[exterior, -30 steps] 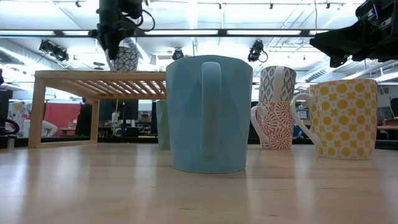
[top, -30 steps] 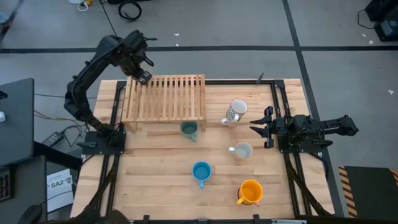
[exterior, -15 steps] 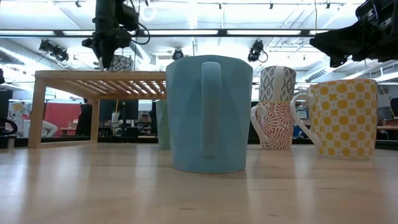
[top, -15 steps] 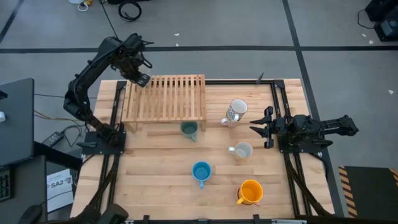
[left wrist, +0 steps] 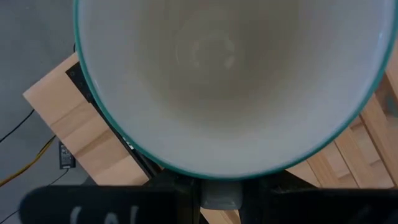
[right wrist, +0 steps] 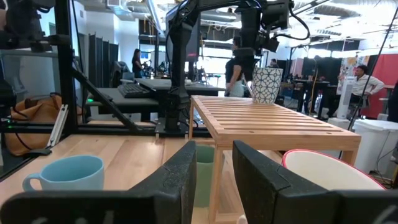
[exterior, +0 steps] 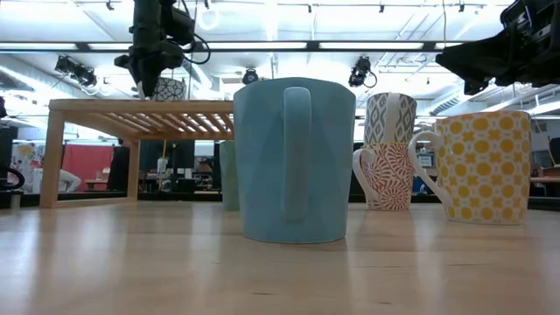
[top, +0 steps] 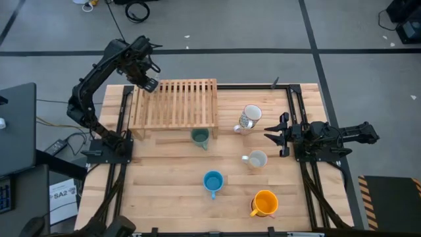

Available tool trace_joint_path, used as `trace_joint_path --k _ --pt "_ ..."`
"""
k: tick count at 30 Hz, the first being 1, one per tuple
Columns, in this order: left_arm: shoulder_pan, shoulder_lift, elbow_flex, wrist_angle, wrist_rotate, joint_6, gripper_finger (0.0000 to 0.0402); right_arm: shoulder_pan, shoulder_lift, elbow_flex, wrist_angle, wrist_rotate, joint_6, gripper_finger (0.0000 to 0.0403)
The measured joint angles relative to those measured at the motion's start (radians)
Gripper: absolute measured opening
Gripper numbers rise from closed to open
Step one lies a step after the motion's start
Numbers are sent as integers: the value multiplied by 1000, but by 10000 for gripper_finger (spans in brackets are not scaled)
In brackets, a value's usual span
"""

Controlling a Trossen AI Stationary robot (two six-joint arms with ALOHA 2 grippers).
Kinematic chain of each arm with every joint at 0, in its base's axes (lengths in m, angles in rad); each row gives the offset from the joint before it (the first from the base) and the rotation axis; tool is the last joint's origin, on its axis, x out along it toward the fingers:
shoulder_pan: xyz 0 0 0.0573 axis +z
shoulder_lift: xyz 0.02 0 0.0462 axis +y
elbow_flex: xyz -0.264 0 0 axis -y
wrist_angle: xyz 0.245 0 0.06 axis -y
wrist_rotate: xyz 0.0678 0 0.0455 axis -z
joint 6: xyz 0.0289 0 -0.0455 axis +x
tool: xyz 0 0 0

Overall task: Place coffee mugs
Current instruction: Put the white-blue patterned mug on the shelf

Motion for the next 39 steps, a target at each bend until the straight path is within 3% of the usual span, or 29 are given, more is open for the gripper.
trace_joint_path --k 30,39 --pt "-47 -62 -3 -2 2 -25 71 0 0 0 0 0 0 110" --pt "-47 -69 -109 9 -2 -5 73 0 0 0 0 0 0 110"
